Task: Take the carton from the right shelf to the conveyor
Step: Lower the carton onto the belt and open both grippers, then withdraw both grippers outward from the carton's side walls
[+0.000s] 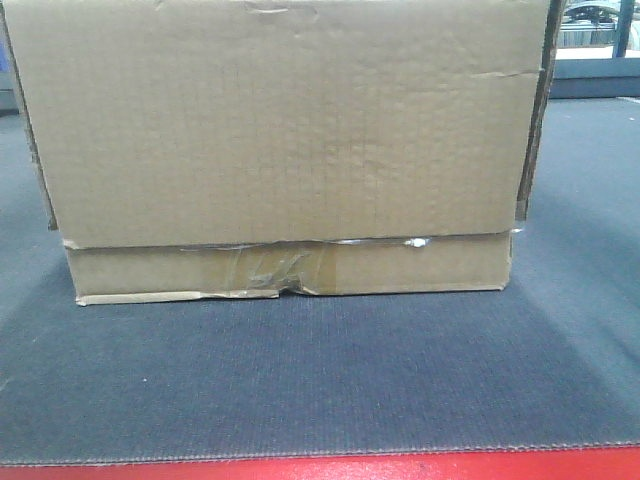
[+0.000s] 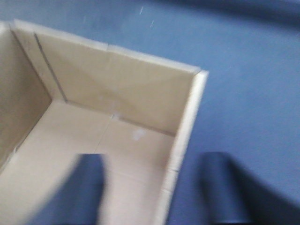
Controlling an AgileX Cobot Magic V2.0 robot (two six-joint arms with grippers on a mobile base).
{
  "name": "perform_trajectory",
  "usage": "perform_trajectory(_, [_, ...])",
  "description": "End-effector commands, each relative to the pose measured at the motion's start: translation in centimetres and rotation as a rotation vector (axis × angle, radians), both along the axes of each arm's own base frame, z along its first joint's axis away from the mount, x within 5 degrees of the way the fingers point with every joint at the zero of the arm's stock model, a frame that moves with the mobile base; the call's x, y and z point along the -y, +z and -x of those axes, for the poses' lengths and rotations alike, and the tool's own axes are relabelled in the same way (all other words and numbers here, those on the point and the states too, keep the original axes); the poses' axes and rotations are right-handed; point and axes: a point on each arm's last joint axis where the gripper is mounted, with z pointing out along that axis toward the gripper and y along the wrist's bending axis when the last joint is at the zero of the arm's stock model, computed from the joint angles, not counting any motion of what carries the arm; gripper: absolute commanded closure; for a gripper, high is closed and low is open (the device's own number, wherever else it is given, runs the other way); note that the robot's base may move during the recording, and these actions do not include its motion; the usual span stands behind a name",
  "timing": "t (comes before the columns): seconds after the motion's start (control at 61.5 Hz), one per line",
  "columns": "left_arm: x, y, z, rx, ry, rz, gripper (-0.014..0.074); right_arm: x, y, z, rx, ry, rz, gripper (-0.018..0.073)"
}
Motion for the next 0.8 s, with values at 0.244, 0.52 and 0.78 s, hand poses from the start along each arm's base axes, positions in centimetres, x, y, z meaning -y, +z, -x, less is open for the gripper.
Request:
perform_trajectory(0.244, [-7.0,-3.2,5.0,-0.005,0.18,-0.004,0.0577,6.2,0.5,3.5,0.026,-0.167,0.01,0.0628])
perform_trajectory(0.52, [-7.9,-9.5,9.4,-0.003,0.207,0.022,0.058,7.5,-6.4,7.0,-0.019,-0.215,0.022,0.0628])
perform_trajectory(0.78, [-7.7,-13.1,15.0,0.184,0.174,-0.053,0.058,8.6,-12.4,12.7,0.059,-0.246,0.004,0.0628])
